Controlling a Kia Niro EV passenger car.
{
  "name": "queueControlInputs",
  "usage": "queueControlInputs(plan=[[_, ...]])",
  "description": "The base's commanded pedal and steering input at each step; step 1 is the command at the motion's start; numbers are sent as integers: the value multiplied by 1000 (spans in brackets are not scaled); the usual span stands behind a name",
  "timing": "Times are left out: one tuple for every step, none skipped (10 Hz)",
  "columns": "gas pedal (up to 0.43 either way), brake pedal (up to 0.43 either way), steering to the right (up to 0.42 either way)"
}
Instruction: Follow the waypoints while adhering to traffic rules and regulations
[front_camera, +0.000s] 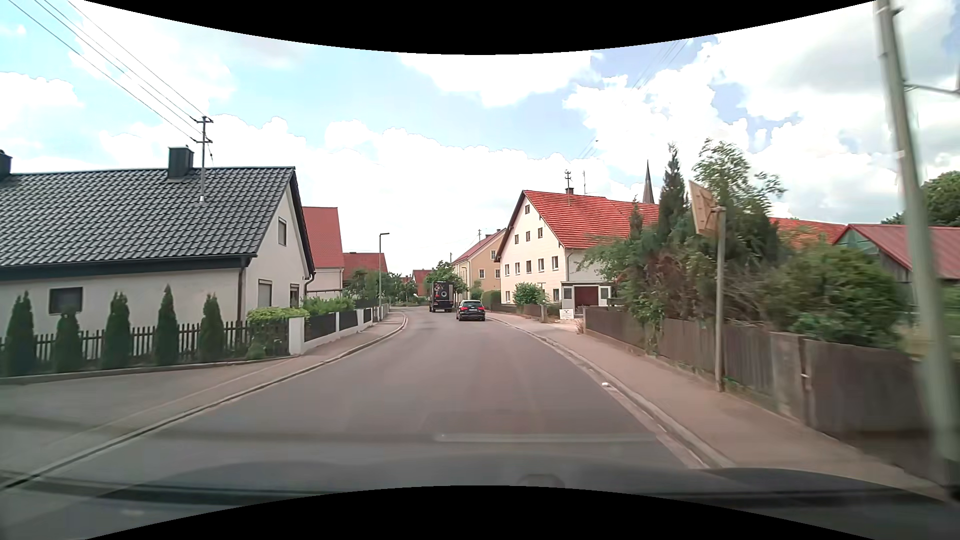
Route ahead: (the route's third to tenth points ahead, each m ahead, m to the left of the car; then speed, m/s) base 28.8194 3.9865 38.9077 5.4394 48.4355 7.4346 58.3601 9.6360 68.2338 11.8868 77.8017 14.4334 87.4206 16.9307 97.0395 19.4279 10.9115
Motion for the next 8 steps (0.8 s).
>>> queueControlInputs(plan=[[150,0,-18],[150,0,-18],[150,0,-18],[150,0,-18],[150,0,-20],[150,0,-21],[150,0,-21],[150,0,-22]])
